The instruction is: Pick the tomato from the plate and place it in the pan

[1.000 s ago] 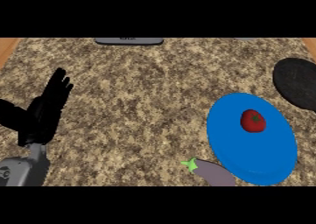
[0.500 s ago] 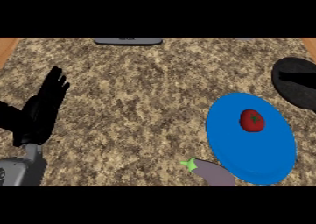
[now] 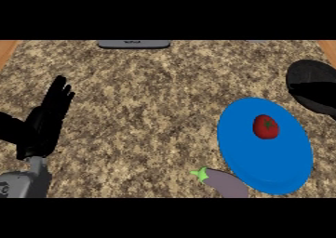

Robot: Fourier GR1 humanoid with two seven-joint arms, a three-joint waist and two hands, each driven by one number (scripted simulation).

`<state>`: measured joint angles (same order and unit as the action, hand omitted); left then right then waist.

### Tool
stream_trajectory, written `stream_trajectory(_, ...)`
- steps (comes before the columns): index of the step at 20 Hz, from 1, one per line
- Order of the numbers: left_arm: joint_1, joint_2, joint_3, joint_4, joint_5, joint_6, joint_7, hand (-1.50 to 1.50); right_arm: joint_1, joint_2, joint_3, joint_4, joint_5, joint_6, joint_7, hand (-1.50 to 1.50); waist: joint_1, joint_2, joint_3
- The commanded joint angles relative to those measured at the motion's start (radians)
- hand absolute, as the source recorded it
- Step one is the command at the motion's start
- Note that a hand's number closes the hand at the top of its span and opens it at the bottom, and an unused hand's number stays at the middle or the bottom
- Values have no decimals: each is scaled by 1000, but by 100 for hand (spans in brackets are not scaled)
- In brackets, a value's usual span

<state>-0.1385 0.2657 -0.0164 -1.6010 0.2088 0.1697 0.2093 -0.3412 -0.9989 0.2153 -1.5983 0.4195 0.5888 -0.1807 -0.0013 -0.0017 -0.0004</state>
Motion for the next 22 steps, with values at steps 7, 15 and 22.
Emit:
stream_trajectory(7, 12, -43, 4, -18, -43, -9, 1, 0, 30, 180, -43, -172, 94, 82, 169, -150, 2, 0, 0)
stream_trajectory(15, -100, -29, 66, 63, -31, -47, 32, 0, 10, 293, -10, -140, 244, 124, 245, -150, 1, 2, 0)
stream_trajectory(22, -40, -83, 50, 45, -69, -48, -4, 0, 15, 365, -33, -49, 348, 109, 161, -150, 2, 2, 0)
